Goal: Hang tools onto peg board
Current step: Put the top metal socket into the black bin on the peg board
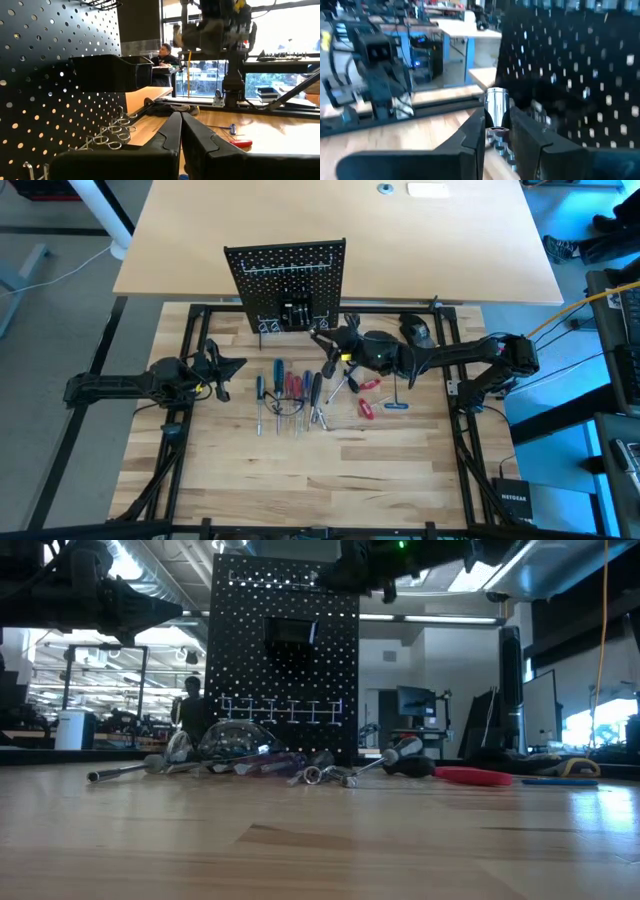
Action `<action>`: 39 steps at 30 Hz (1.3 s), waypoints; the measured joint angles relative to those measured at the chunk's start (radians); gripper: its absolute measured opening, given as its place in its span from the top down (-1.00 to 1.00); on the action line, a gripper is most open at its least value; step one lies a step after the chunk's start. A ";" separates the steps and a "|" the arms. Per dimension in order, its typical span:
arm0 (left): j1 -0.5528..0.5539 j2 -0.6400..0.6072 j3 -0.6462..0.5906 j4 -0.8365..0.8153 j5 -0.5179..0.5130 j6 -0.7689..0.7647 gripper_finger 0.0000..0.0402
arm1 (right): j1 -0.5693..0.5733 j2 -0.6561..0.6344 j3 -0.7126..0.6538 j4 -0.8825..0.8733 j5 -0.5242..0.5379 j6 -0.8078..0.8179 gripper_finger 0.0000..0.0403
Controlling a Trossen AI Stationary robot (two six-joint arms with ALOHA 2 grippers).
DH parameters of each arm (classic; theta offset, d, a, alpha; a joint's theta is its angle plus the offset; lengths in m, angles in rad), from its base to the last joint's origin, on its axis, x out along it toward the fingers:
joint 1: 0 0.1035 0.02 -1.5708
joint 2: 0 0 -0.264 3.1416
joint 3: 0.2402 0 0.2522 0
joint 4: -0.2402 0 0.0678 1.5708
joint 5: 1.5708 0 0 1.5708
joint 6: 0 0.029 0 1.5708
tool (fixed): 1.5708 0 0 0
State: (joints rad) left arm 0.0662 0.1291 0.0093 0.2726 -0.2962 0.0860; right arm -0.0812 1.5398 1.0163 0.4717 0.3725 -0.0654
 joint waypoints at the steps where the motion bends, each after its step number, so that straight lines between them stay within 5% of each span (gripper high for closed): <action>1: 0.000 0.000 0.000 0.000 0.000 0.000 0.99 | -0.001 0.000 0.013 0.000 0.000 -0.012 0.62; 23: 0.000 0.000 0.000 0.001 0.000 0.011 0.99 | -0.125 0.099 0.114 0.002 -0.078 0.058 0.62; 39: 0.000 0.000 0.000 0.000 0.000 0.008 0.99 | -0.146 0.195 0.197 -0.025 0.010 0.032 0.58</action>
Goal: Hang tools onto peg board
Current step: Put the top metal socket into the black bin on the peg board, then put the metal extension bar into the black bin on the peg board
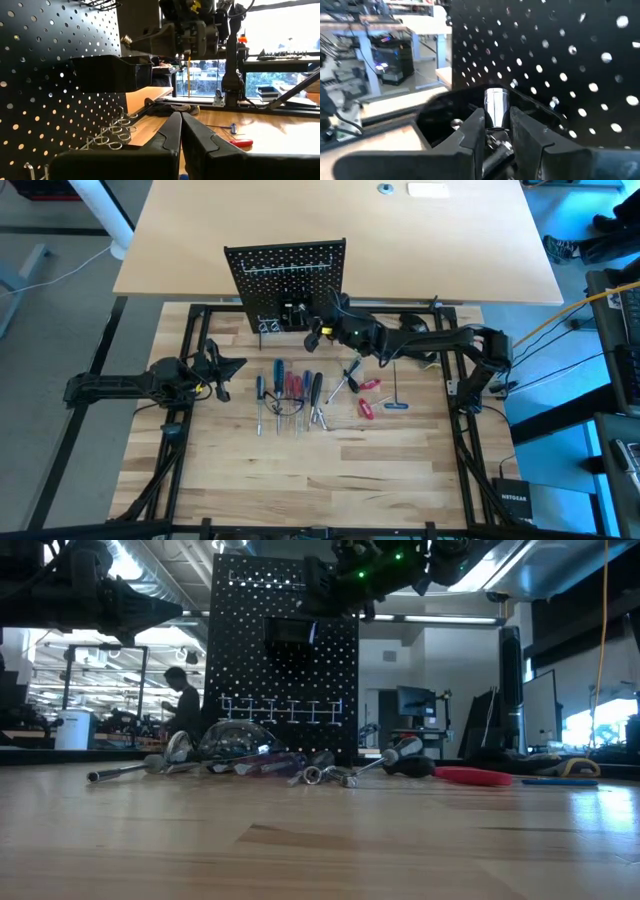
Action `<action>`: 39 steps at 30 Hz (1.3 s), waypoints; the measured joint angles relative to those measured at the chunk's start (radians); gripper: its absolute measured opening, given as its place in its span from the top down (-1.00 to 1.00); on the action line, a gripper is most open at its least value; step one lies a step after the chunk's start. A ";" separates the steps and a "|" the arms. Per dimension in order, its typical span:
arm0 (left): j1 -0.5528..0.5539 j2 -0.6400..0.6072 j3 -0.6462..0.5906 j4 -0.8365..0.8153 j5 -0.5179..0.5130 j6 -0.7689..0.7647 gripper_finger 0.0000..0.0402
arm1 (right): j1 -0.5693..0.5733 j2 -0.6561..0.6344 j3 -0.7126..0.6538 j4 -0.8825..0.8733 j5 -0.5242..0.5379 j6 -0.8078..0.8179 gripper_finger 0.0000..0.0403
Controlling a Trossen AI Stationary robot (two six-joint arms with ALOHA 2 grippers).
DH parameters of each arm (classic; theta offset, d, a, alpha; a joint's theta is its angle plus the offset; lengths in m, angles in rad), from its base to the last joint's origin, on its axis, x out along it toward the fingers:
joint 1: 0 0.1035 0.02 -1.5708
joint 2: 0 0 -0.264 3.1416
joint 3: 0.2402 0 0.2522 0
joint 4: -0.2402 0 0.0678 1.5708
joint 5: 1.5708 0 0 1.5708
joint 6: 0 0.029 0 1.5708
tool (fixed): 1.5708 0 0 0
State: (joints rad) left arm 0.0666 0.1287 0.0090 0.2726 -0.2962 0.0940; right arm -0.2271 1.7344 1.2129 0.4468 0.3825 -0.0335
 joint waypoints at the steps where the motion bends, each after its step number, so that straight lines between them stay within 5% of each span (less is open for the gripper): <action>1: 0.000 0.000 0.000 0.000 0.000 0.000 0.99 | -0.004 0.000 0.000 -0.004 0.001 0.001 0.54; 12: 0.000 0.000 0.000 -0.002 0.000 -0.007 0.99 | 0.001 -0.007 0.061 -0.127 -0.001 -0.001 0.08; 27: 0.000 0.000 0.000 -0.007 0.000 -0.016 0.99 | 0.265 -0.128 0.148 -0.757 -0.028 -0.018 0.04; 39: 0.000 0.000 0.000 0.009 0.000 -0.034 0.99 | 0.444 -0.106 -0.108 -0.524 -0.032 0.115 0.04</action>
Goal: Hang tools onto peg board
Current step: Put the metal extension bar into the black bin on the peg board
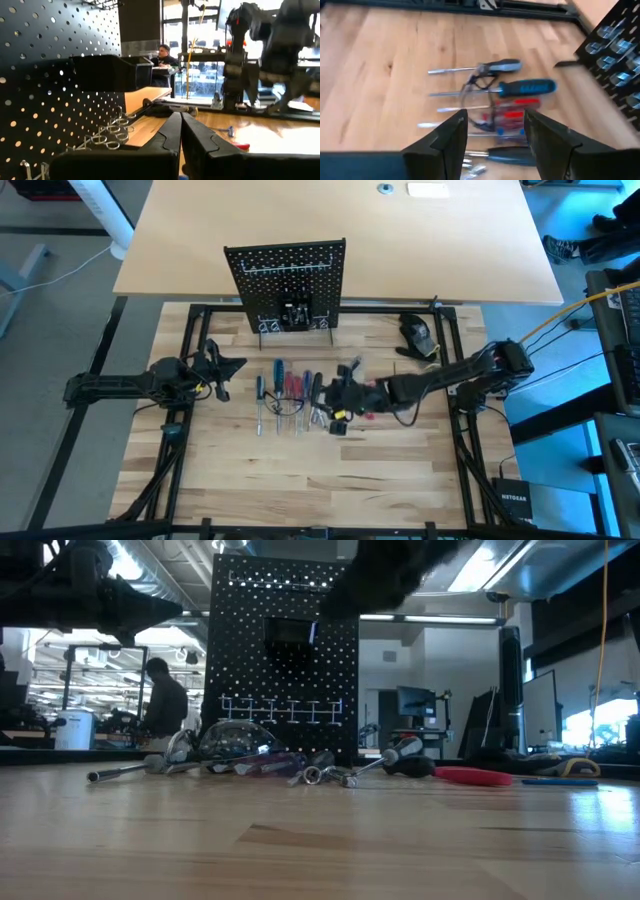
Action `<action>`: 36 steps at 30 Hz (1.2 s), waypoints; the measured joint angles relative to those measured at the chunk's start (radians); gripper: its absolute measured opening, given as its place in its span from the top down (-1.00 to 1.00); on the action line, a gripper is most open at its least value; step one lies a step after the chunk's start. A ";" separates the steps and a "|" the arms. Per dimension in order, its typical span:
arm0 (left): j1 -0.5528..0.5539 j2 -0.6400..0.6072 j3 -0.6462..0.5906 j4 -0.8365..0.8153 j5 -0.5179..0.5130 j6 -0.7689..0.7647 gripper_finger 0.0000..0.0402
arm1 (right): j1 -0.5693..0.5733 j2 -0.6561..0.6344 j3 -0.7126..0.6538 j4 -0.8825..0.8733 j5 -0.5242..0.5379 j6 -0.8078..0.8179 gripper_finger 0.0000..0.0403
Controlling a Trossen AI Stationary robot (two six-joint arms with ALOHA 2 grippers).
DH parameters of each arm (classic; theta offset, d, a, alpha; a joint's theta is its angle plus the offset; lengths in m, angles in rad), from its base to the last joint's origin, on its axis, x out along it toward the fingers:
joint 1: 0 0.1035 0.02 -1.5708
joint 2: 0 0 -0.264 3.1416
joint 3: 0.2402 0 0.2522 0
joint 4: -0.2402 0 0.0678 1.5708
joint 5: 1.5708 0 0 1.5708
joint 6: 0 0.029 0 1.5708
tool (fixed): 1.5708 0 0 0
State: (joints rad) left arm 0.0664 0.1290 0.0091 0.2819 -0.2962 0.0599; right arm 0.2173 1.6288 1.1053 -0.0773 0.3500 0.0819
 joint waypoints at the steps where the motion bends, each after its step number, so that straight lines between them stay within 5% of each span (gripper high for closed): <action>1: 0.000 0.000 0.000 0.003 0.000 -0.005 0.99 | 0.007 0.004 -0.029 0.036 0.002 0.027 0.04; 15: 0.000 0.000 0.000 0.032 0.000 -0.081 0.99 | 0.051 0.219 -0.142 0.135 -0.038 0.218 0.04; 36: 0.000 0.000 0.000 0.018 0.000 -0.060 0.99 | 0.023 0.302 -0.141 0.203 -0.026 0.258 0.04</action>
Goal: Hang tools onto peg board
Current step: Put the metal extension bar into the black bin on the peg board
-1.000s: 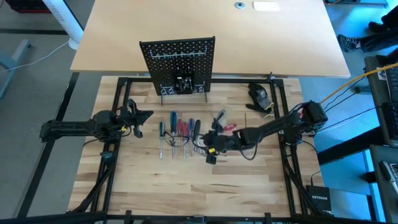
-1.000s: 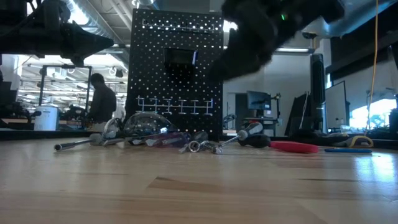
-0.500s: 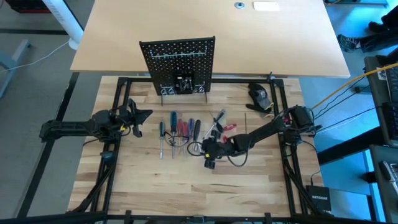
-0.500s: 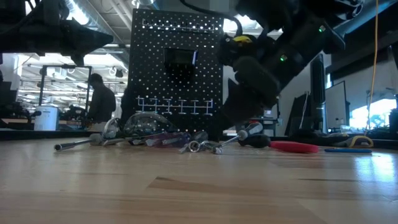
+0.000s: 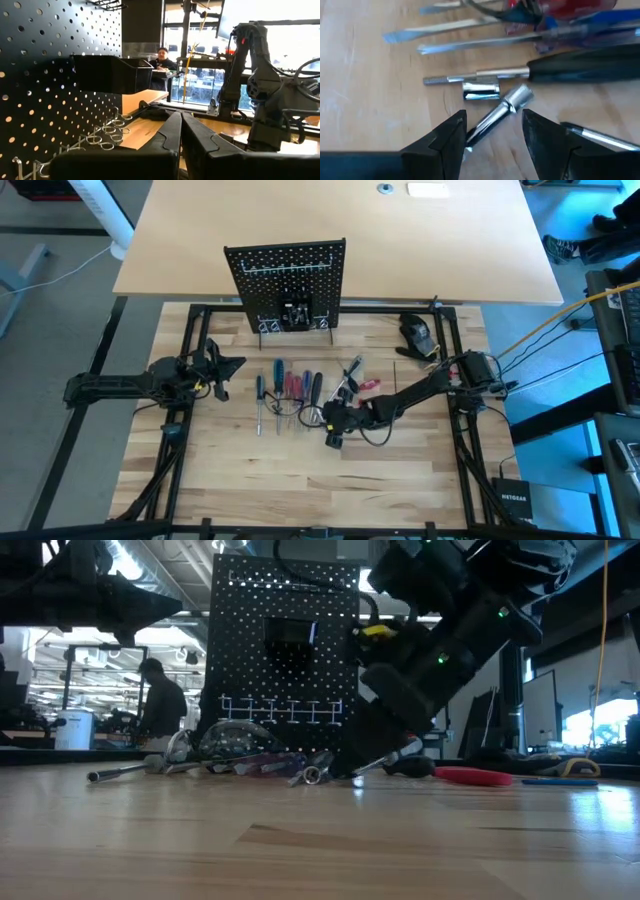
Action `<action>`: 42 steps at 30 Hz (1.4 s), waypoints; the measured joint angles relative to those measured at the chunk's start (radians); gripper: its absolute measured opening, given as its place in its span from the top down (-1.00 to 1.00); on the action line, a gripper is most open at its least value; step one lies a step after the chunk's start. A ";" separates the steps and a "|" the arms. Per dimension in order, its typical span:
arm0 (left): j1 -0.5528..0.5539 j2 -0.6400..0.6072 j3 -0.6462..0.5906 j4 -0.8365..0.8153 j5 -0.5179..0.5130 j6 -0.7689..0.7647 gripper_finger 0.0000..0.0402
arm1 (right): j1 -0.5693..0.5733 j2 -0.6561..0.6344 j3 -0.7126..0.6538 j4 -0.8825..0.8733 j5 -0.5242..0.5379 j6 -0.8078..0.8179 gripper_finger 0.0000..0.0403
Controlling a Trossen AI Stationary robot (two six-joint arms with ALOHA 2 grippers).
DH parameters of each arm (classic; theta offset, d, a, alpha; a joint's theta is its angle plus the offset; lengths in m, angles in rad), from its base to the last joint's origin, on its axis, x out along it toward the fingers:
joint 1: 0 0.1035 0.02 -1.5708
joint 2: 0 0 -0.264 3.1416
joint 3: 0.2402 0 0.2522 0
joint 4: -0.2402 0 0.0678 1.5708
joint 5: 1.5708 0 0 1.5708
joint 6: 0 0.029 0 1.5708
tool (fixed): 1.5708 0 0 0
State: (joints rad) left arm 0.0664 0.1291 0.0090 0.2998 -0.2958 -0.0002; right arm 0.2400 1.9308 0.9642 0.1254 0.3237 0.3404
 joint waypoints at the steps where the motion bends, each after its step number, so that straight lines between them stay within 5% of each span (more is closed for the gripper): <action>1: 0.000 0.000 0.000 0.000 0.000 -0.001 0.99 | 0.000 0.000 0.000 -0.008 -0.002 0.000 0.04; 15: 0.000 0.000 0.000 -0.006 0.000 -0.011 0.99 | -0.012 -0.002 0.004 -0.110 0.005 0.007 0.07; 33: 0.000 0.000 0.000 -0.005 0.000 -0.011 0.99 | -0.013 -0.002 0.003 -0.174 -0.006 -0.003 0.80; 42: 0.000 0.000 0.000 -0.005 0.000 -0.011 0.99 | -0.012 -0.001 0.002 -0.178 0.023 -0.006 0.73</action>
State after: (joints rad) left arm 0.0663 0.1287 0.0093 0.2951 -0.2958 -0.0116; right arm 0.2276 1.9297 0.9657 -0.0525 0.3466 0.3344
